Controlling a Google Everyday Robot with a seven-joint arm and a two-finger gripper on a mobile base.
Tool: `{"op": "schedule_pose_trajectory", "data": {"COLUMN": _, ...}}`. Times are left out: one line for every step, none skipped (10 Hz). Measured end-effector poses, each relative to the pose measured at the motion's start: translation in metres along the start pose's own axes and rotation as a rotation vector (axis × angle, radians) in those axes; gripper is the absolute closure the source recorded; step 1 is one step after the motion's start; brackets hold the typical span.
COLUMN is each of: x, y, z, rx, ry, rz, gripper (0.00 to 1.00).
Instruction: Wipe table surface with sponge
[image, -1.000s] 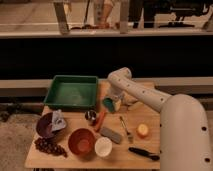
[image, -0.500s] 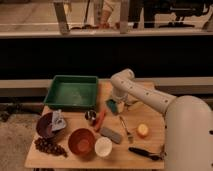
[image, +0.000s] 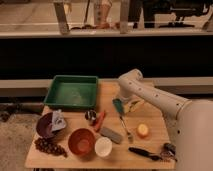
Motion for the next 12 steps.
{"op": "schedule_pose_trajectory", "data": {"x": 0.001, "y": -0.005, "z": 0.006, "rx": -0.005, "ry": -0.008, "rz": -0.004, "gripper": 1.0}}
{"op": "schedule_pose_trajectory", "data": {"x": 0.002, "y": -0.014, "z": 0.013, "rx": -0.008, "ry": -0.01, "rz": -0.015, "gripper": 1.0}}
{"op": "schedule_pose_trajectory", "data": {"x": 0.002, "y": -0.022, "z": 0.018, "rx": -0.012, "ry": -0.016, "rz": -0.027, "gripper": 1.0}}
{"op": "schedule_pose_trajectory", "data": {"x": -0.002, "y": -0.028, "z": 0.023, "rx": -0.02, "ry": -0.022, "rz": -0.043, "gripper": 1.0}}
{"op": "schedule_pose_trajectory", "data": {"x": -0.01, "y": -0.036, "z": 0.026, "rx": -0.016, "ry": -0.034, "rz": -0.061, "gripper": 1.0}}
{"op": "schedule_pose_trajectory", "data": {"x": -0.02, "y": -0.042, "z": 0.028, "rx": -0.013, "ry": -0.058, "rz": -0.083, "gripper": 1.0}}
{"op": "schedule_pose_trajectory", "data": {"x": -0.031, "y": -0.045, "z": 0.028, "rx": -0.009, "ry": -0.084, "rz": -0.109, "gripper": 1.0}}
{"op": "schedule_pose_trajectory", "data": {"x": -0.047, "y": -0.048, "z": 0.028, "rx": -0.006, "ry": -0.107, "rz": -0.144, "gripper": 1.0}}
{"op": "schedule_pose_trajectory", "data": {"x": -0.058, "y": -0.049, "z": 0.026, "rx": -0.004, "ry": -0.123, "rz": -0.174, "gripper": 1.0}}
{"op": "schedule_pose_trajectory", "data": {"x": -0.07, "y": -0.045, "z": 0.024, "rx": -0.006, "ry": -0.137, "rz": -0.203, "gripper": 1.0}}
{"op": "schedule_pose_trajectory", "data": {"x": -0.077, "y": -0.042, "z": 0.022, "rx": -0.008, "ry": -0.143, "rz": -0.222, "gripper": 1.0}}
{"op": "schedule_pose_trajectory", "data": {"x": -0.086, "y": -0.037, "z": 0.019, "rx": -0.014, "ry": -0.143, "rz": -0.248, "gripper": 1.0}}
